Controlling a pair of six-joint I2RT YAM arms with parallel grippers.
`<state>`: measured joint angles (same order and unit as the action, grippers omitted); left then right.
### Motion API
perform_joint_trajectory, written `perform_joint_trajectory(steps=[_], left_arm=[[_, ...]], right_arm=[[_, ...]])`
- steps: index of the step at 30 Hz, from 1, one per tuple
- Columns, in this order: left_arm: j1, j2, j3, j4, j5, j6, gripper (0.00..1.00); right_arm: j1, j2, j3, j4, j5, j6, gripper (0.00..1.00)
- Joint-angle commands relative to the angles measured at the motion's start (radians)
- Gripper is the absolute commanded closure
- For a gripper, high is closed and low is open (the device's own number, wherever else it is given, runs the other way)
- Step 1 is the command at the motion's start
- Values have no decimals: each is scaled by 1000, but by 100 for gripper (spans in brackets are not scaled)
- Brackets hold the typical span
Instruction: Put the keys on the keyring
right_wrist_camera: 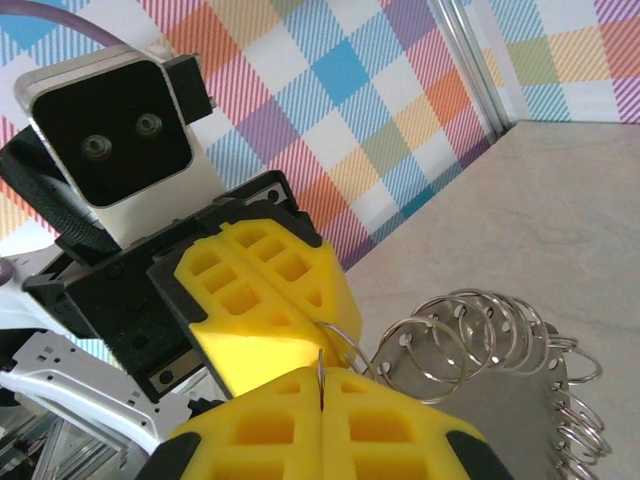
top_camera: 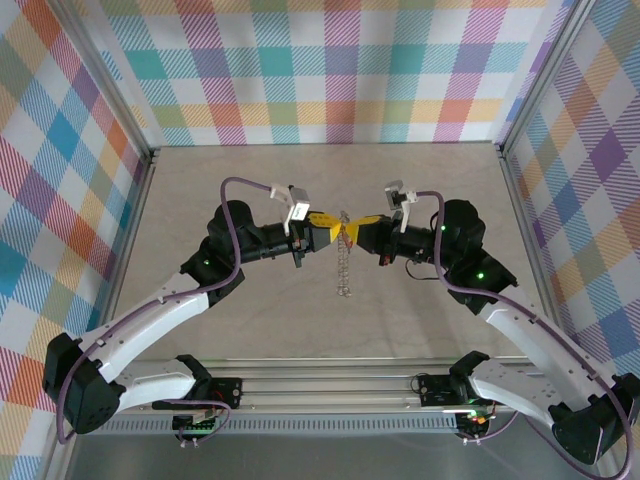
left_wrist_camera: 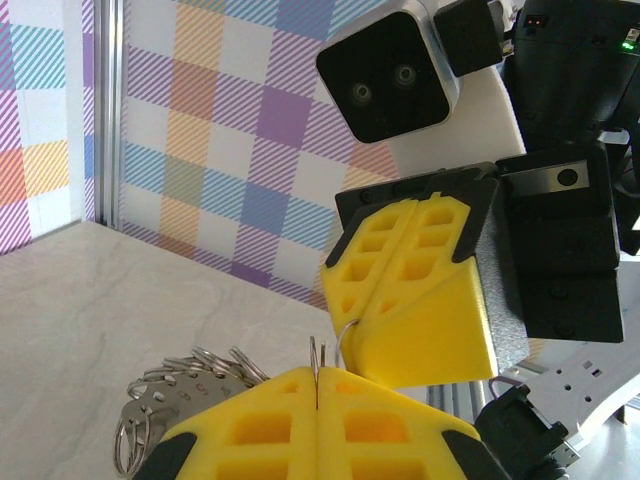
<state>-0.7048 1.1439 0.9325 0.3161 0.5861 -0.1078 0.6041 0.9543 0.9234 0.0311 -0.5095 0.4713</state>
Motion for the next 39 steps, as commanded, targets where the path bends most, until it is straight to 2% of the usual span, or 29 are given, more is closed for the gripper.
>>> perform_joint_trajectory(steps=[1, 5, 13, 31, 39], left_arm=[[-14, -7, 40, 49, 27, 11, 100], [-14, -12, 39, 51, 30, 10, 100], [-15, -17, 38, 52, 41, 8, 100], [-15, -53, 17, 74, 26, 11, 100], [-16, -56, 16, 72, 23, 13, 100]], right_arm=[[6, 2, 31, 26, 49, 5, 100], [7, 1, 32, 13, 96, 10, 100], [6, 14, 39, 7, 105, 22, 100], [-19, 24, 57, -91, 74, 30, 100], [-37, 22, 55, -91, 21, 34, 100]])
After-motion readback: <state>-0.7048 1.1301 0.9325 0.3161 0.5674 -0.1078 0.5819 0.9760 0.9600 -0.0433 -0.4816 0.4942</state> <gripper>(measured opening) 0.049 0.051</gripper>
